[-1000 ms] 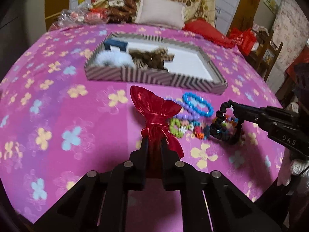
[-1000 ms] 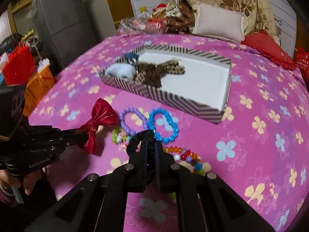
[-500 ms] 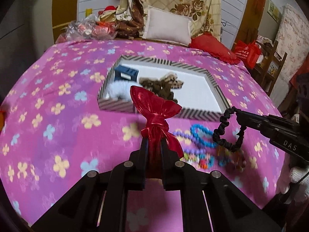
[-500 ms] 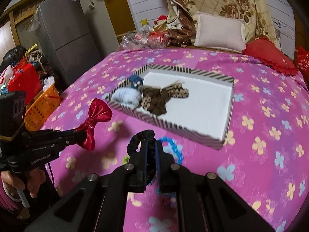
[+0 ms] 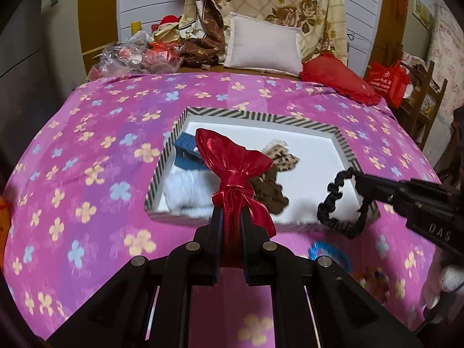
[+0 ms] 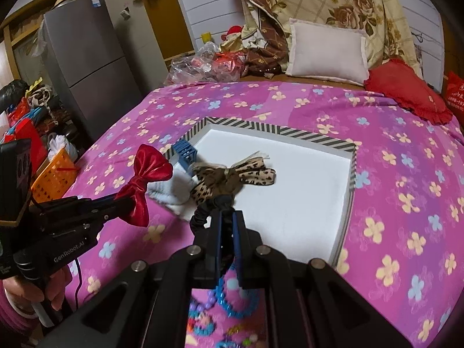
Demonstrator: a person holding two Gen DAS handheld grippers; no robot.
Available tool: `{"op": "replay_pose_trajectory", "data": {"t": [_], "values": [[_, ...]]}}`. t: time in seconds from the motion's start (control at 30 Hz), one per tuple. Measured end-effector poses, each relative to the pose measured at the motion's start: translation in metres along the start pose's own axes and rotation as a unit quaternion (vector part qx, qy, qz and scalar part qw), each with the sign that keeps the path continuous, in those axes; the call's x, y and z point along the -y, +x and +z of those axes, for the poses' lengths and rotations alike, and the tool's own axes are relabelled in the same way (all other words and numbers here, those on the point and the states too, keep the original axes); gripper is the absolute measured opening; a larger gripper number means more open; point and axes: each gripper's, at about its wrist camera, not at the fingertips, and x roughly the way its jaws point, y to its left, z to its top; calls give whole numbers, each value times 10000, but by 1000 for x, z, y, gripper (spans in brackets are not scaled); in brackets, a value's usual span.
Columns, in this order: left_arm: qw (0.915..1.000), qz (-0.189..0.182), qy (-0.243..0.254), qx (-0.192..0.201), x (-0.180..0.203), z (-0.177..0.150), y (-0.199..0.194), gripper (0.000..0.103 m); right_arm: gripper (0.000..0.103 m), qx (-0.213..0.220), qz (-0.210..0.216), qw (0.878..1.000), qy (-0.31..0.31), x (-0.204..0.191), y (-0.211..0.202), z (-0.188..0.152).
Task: Organize jewelry
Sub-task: 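Carry the red bow with the left tool into the tray while the right tool carries the black scrunchie, then open both tools to release the bow and scrunchie in the tray, then withdraw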
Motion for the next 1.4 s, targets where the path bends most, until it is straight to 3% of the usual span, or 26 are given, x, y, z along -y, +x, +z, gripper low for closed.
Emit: {"op": "replay_pose_trajectory", "data": {"t": [0.3,0.67,0.93,1.03,1.1,1.13,1.27,1.4], "values": [[9999,132,90,-61,7,37,39,0,7,-485,-16,9984,274,27,59,20],[9989,102,-37,-464,6,79,100,0,8,-1247,-633,9902,65,59,115,34],[9967,210,-68,-781,9,80,131,0,8,-1428,-298,9893,104,50,138,30],[9959,222,-237,-847,3,79,135,1,18,-1377,-214,9900,238,51,134,27],[9955,152,-359,-862,-1,80,137,3,39,-1277,-164,9908,423,57,127,26],[9954,119,-398,-860,-3,80,138,6,42,-1228,-118,9911,500,59,123,26],[9946,-135,-617,-818,-8,79,135,20,44,-1026,-34,9931,558,63,103,22],[9957,-80,-514,-766,-4,77,126,21,46,-856,-36,9947,568,64,85,19]]}}
